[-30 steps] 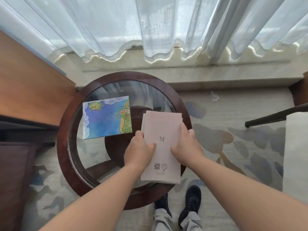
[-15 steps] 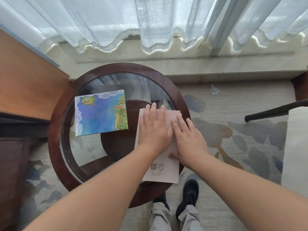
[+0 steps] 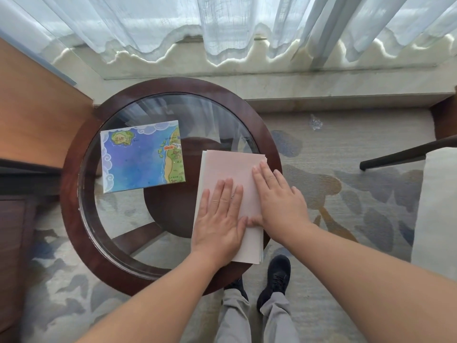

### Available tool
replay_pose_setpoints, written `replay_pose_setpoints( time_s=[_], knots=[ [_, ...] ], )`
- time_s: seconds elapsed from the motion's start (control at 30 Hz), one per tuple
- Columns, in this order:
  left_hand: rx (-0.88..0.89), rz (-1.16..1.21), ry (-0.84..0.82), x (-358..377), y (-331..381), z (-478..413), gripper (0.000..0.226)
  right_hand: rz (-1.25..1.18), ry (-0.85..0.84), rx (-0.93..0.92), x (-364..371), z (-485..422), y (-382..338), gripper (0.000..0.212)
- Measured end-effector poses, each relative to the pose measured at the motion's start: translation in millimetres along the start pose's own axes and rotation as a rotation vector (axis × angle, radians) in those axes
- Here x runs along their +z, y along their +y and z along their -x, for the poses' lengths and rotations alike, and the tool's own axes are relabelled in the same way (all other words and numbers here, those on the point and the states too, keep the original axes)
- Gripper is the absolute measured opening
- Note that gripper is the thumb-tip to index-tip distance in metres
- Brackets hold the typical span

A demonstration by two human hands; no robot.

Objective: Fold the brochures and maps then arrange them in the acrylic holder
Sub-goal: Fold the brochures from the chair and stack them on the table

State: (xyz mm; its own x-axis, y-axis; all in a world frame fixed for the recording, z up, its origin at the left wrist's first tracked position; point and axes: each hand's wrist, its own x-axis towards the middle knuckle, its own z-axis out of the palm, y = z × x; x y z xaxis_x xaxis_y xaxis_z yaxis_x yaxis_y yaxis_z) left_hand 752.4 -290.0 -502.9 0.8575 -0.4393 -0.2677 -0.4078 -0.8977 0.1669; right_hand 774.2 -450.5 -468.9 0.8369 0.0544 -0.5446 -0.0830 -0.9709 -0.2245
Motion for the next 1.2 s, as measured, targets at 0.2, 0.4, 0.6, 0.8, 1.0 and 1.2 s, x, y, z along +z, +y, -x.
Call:
replay_pose_setpoints(
  time_s=[0.2,0.4,0.6,0.8,1.0,1.2],
  knots=[
    [0.015,-0.078,-0.104,7,5,30,0.077,0.016,-0.026,0.011,-2,-1,-2,0.120],
    [-0.057,-0.079,-0.238,10,21,49,0.081,0.022,-0.058,0.029,-2,-3,-4,0.117],
    [-0.107,-0.007,-0.267,-31,26,34,0.067,-0.140,-0.021,0.062,-26,13,2,0.099],
    [0.017,0.070,-0.161,-90,74,-14,0.056,-0.351,0.192,0.238,-66,91,72,0.074],
    [0.280,0.062,-0.134,-123,193,-47,0.056,-0.486,0.332,0.501,-95,189,168,0.062],
    [0.448,0.059,-0.179,-127,332,-47,0.058,-0.600,0.395,0.721,-78,285,272,0.051]
  ],
)
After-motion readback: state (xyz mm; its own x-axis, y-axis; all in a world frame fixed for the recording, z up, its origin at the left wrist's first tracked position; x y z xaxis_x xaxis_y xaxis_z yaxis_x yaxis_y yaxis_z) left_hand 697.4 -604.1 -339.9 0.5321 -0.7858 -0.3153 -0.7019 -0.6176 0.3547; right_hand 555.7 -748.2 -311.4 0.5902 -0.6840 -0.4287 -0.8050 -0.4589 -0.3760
